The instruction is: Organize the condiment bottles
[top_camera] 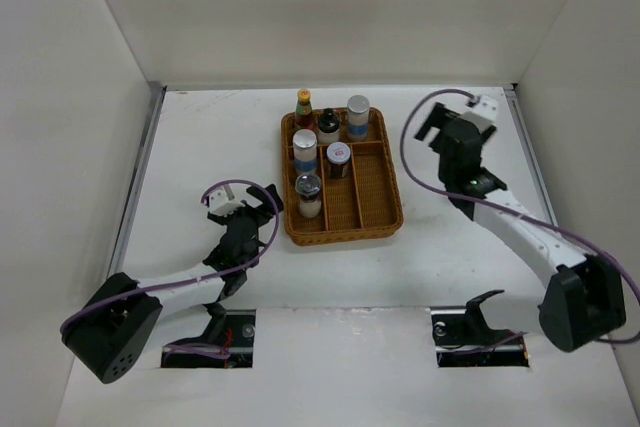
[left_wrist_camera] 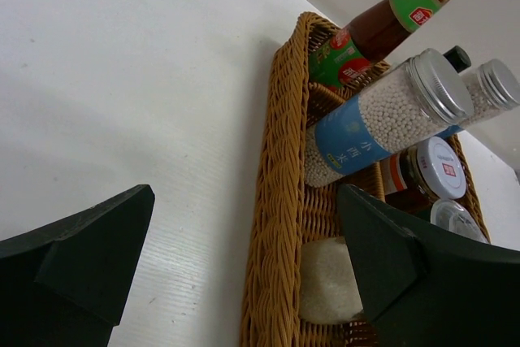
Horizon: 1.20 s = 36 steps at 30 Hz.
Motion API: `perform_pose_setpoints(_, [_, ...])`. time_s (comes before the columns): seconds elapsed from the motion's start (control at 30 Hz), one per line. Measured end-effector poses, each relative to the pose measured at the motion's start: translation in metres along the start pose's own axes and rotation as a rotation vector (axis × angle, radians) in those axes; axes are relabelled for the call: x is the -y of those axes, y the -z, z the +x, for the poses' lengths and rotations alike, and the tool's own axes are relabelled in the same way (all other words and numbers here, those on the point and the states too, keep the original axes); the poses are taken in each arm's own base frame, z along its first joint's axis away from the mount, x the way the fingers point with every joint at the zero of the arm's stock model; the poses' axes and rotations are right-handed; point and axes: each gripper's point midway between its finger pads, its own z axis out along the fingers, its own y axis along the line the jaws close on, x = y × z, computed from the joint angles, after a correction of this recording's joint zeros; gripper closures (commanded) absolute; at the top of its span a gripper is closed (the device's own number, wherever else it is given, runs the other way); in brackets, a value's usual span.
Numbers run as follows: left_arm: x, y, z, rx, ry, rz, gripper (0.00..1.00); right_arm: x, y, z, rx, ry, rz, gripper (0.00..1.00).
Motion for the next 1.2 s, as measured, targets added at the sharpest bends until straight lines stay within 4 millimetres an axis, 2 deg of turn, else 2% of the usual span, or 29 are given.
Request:
perform_pose_setpoints(0.07, [0.001, 0.001, 0.001, -0.003, 0.000, 0.005, 0.00, 0.065, 0.004, -0.003, 0.029, -0.012, 0.184, 0.00])
perform_pose_setpoints(0.13, [0.002, 0.001, 0.002, -0.006, -0.001, 0.008, 0.00, 0.117, 0.011, 0.012, 0.005, 0.002, 0.331, 0.00])
perform_pose_setpoints(0.23, [0.003, 0.002, 0.002, -0.007, 0.000, 0.010, 0.00, 0.159, 0.017, 0.048, -0.091, 0.050, 0.444, 0.00])
perform_pose_setpoints(0.33, [0.004, 0.002, 0.003, -0.009, 0.001, 0.013, 0.00, 0.176, 0.016, 0.080, -0.186, 0.084, 0.481, 0.00])
perform_pose_setpoints(0.5, [0.005, 0.003, 0.003, -0.009, 0.003, 0.016, 0.00, 0.185, 0.006, 0.108, -0.269, 0.076, 0.480, 0.00])
perform_pose_setpoints(0.6, [0.005, 0.003, 0.003, -0.009, 0.003, 0.016, 0.00, 0.194, -0.002, 0.124, -0.305, 0.059, 0.492, 0.16])
perform_pose_setpoints(0.67, [0.005, 0.003, 0.003, -0.010, 0.003, 0.016, 0.00, 0.199, -0.006, 0.132, -0.321, 0.045, 0.496, 0.34])
perform_pose_setpoints(0.77, [0.005, 0.003, 0.003, -0.009, 0.003, 0.016, 0.00, 0.199, -0.011, 0.131, -0.309, 0.027, 0.490, 0.48])
perform_pose_setpoints(0.87, [0.005, 0.003, 0.003, -0.010, 0.003, 0.016, 0.00, 0.190, -0.007, 0.125, -0.298, 0.040, 0.470, 0.50])
perform_pose_setpoints(0.93, [0.004, 0.002, 0.003, -0.011, 0.001, 0.015, 0.00, 0.172, -0.002, 0.113, -0.266, 0.063, 0.429, 0.50])
perform_pose_setpoints(1.03, [0.005, 0.003, 0.004, -0.013, 0.001, 0.018, 0.00, 0.120, 0.008, 0.087, -0.192, 0.097, 0.295, 0.50])
perform_pose_setpoints(1.1, [0.005, 0.002, 0.004, -0.014, 0.001, 0.018, 0.00, 0.075, 0.016, 0.072, -0.152, 0.100, 0.178, 0.50])
perform_pose_setpoints(1.2, [0.005, 0.003, 0.005, -0.020, 0.000, 0.022, 0.00, 0.007, 0.029, 0.061, -0.123, 0.093, 0.000, 0.49])
